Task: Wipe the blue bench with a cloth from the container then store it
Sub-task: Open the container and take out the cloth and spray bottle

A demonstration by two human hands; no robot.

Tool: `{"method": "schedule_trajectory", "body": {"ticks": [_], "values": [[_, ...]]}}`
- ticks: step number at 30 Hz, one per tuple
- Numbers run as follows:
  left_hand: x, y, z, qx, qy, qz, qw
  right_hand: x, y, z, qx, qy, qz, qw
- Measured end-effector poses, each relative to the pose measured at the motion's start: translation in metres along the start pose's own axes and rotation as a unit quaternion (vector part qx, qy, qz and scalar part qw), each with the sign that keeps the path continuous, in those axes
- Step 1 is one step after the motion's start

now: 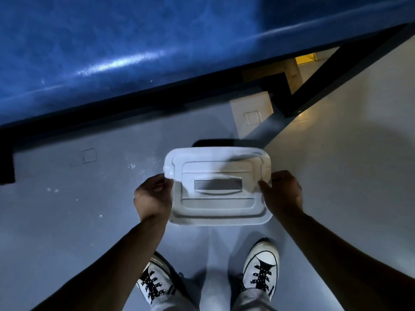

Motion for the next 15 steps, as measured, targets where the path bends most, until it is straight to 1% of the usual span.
{"method": "schedule_trajectory", "body": {"ticks": [3, 6, 8, 11, 13, 15], "values": [[0.021, -0.015, -0.054, 0.04, -0.07, 0.025, 0.996, 0.008, 0.034, -0.023, -0.037, -0.034, -0.027, 0.998], [0.051, -0.06, -0.12, 0.036, -0.155, 0.091, 0.983, 0.014, 0.076, -0.066, -0.125, -0.113, -0.072, 0.983], [0.072, -0.103, -0.161, -0.013, -0.225, 0.141, 0.964, 0.015, 0.099, -0.098, -0.174, -0.155, -0.098, 0.968], [0.108, -0.173, -0.207, -0.098, -0.322, 0.212, 0.917, 0.005, 0.124, -0.141, -0.245, -0.197, -0.136, 0.939], [0.124, -0.221, -0.22, -0.127, -0.334, 0.258, 0.898, -0.007, 0.129, -0.17, -0.277, -0.222, -0.147, 0.923], [0.128, -0.264, -0.218, -0.169, -0.317, 0.284, 0.889, -0.02, 0.124, -0.197, -0.314, -0.248, -0.151, 0.904]]}}
Point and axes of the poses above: each hand's wrist, its own x-axis away from the middle knuckle, its own y-axis out of the back of the hand, z = x × y, the point moved 9 cm from there along -x, towards the middle knuckle, and after that the axes turned 1 degree about y, right-handed, at the moved point
